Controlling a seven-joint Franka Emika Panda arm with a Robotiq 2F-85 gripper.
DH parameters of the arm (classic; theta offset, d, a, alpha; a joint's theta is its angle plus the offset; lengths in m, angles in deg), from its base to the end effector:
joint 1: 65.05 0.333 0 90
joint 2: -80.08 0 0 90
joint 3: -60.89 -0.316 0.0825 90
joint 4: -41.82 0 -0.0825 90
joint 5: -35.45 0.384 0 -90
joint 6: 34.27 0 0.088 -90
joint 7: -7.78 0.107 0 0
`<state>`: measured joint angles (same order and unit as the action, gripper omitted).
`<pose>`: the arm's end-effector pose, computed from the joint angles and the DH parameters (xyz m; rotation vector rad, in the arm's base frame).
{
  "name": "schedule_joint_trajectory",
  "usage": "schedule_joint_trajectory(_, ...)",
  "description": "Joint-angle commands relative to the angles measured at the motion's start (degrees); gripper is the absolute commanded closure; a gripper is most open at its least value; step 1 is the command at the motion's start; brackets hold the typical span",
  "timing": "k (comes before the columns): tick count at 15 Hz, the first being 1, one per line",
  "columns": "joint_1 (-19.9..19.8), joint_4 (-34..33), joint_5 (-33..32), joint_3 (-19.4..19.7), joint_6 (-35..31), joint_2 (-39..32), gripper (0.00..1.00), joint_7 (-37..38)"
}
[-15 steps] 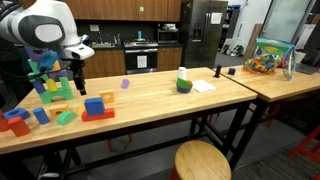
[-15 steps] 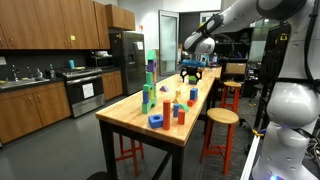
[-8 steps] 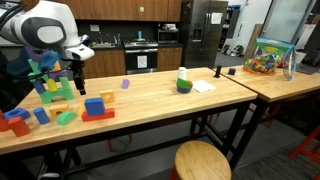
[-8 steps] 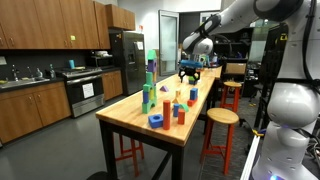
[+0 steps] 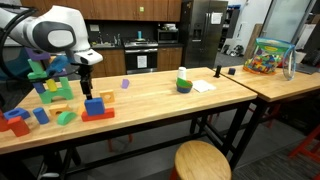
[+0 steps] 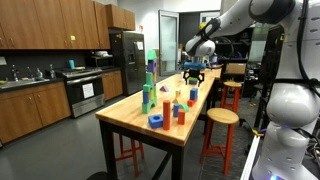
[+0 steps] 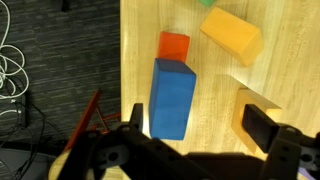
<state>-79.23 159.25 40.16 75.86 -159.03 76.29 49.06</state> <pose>0.4990 -0.2728 0.4143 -2.4785 1.8316 -0.0902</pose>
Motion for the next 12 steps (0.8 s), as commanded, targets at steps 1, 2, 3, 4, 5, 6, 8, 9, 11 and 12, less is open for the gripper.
schedule_joint_trajectory(1, -0.2, -1.3, -0.1, 0.5, 2.1, -0.9, 0.0, 0.9)
schedule_joint_trajectory(2, -0.1, -1.2, -0.1, 0.6, 2.0, -1.1, 0.0, 0.7)
schedule_joint_trajectory(3, -0.1, -1.0, 0.1, 0.6, 2.1, -1.3, 0.0, 0.5)
schedule_joint_trajectory(4, -0.1, -1.1, 0.3, 0.5, 2.2, -1.7, 0.0, 0.3)
schedule_joint_trajectory(5, 0.0, -1.0, 0.4, 0.5, 2.6, -1.9, 0.0, 0.1)
schedule_joint_trajectory(6, 0.0, -1.0, 0.4, 0.5, 2.7, -2.3, 0.0, 0.2)
schedule_joint_trajectory(8, 0.1, -0.9, 0.6, 0.5, 2.7, -2.7, 0.0, -0.1)
schedule_joint_trajectory(9, 0.1, -0.8, 0.7, 0.5, 2.7, -2.9, 0.0, -0.1)
schedule_joint_trajectory(11, 0.1, -0.8, 1.0, 0.5, 2.6, -3.3, 0.0, -0.3)
schedule_joint_trajectory(12, 0.1, -0.8, 1.2, 0.5, 2.6, -3.6, 0.0, -0.4)
